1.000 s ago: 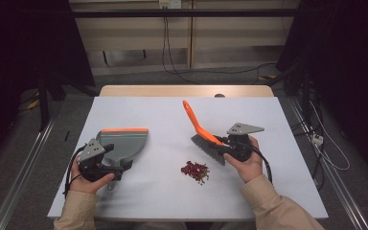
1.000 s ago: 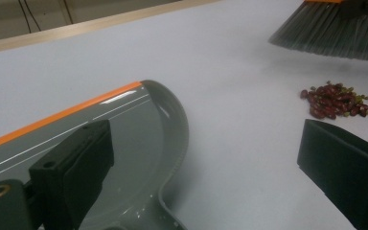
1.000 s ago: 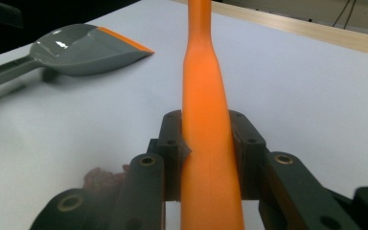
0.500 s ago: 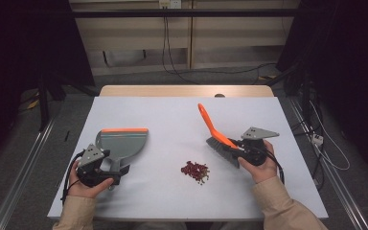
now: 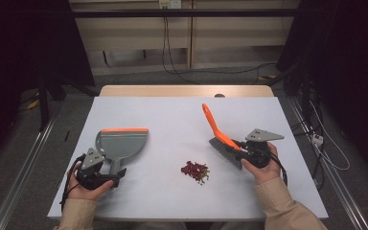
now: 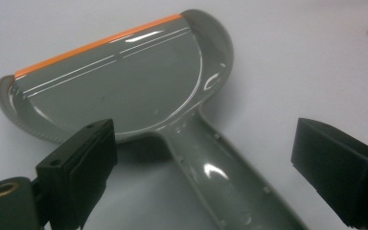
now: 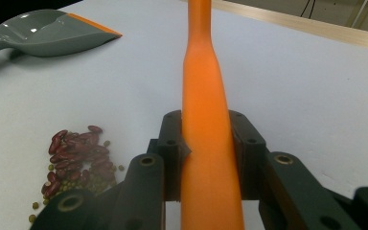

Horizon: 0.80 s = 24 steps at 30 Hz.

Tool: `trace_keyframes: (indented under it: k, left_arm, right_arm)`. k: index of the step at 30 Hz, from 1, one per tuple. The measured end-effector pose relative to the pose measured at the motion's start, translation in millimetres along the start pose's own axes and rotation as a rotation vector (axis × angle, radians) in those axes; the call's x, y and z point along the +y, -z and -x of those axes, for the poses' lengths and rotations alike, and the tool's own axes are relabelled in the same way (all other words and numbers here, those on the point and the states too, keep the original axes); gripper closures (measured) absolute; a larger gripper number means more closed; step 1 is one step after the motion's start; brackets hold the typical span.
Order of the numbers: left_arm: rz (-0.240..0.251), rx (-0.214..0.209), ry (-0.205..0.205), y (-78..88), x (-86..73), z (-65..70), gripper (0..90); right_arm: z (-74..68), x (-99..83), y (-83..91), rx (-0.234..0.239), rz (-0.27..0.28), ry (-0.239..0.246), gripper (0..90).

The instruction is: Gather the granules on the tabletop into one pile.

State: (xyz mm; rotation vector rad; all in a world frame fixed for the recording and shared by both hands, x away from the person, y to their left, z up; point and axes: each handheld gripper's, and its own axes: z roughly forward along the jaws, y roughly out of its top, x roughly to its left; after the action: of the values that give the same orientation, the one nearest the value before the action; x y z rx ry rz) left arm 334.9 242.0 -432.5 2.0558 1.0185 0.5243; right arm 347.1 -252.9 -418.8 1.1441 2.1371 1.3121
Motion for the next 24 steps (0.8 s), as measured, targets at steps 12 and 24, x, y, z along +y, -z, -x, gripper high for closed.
trace_keyframes:
  k: [12,24]
  left_arm:
    - [-0.043,0.062,0.071,1.2,-4.9,-10.2,21.2]
    - [-0.07,0.108,0.089,-14.0,4.7,-13.8,40.5]
  right_arm:
    - [1.9,-0.8,1.9,-0.008,0.013,-0.024,70.9]
    - [3.0,-2.2,1.0,-0.006,0.013,-0.03,70.9]
